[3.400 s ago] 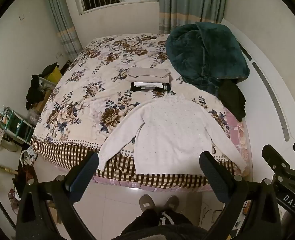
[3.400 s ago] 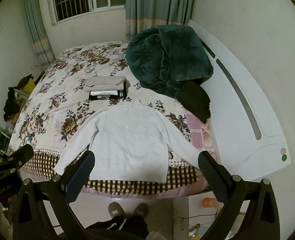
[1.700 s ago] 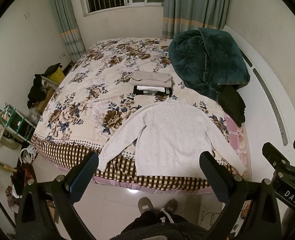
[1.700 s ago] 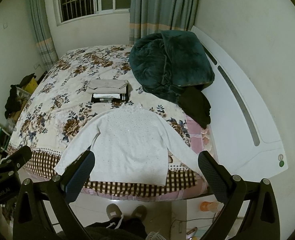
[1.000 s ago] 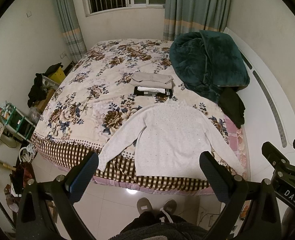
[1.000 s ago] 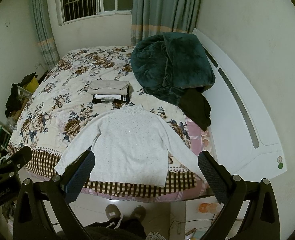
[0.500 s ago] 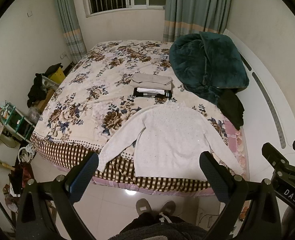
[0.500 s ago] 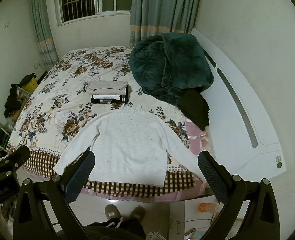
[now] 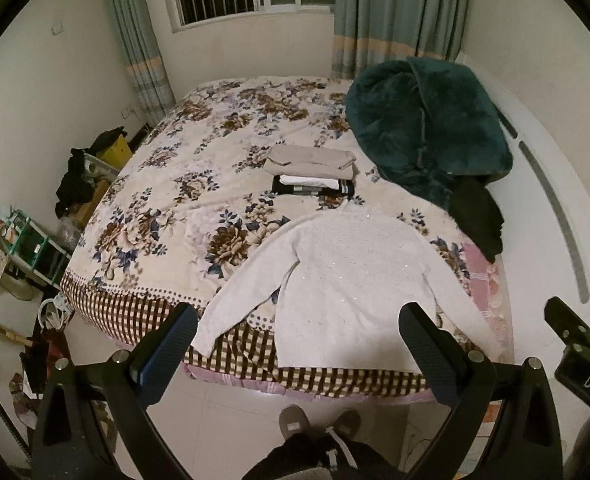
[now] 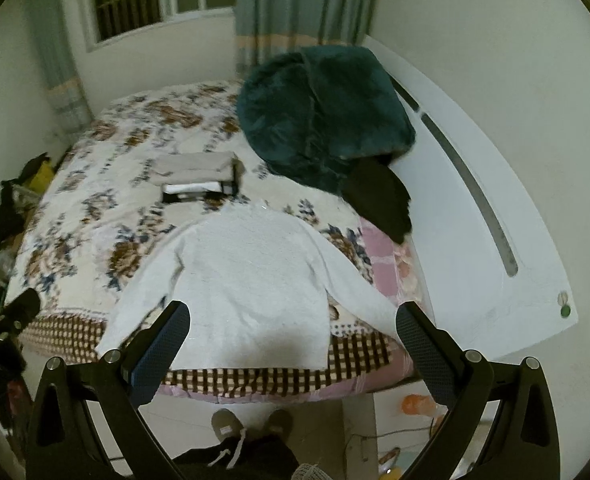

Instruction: Fold small clothes

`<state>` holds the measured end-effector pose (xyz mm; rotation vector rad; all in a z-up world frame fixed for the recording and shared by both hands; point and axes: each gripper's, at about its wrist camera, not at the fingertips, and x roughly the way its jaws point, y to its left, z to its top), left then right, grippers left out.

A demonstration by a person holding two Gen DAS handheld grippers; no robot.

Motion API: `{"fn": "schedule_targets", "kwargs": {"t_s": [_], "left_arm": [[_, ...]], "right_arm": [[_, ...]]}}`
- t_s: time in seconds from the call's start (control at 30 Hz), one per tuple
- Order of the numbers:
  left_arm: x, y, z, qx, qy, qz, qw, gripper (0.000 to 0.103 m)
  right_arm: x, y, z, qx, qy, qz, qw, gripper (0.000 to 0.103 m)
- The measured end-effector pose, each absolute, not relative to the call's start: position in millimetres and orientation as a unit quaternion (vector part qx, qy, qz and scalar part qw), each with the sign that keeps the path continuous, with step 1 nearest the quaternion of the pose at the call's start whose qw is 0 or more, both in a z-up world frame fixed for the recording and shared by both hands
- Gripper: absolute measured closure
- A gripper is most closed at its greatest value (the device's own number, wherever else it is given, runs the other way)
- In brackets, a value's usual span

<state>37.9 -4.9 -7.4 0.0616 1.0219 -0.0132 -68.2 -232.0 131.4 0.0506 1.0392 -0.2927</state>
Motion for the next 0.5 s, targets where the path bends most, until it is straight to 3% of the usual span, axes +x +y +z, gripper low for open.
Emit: {"fn": "schedule_targets", "kwargs": {"t_s": [0.27, 0.5], "left_arm": [[110.4, -31.3, -102.6, 0.063, 0.509, -0.015, 0.858, 0.000], [167.9, -76.6, -180.2, 0.095, 0.537, 0.013, 0.838, 0.000]], "right_arm": [[-11.0, -293.7, 21.5, 0.069, 0.530, -0.214, 0.818, 0.000], [34.5, -390.5, -113.3, 0.134, 0.581, -0.238, 0.767, 0.000]]}}
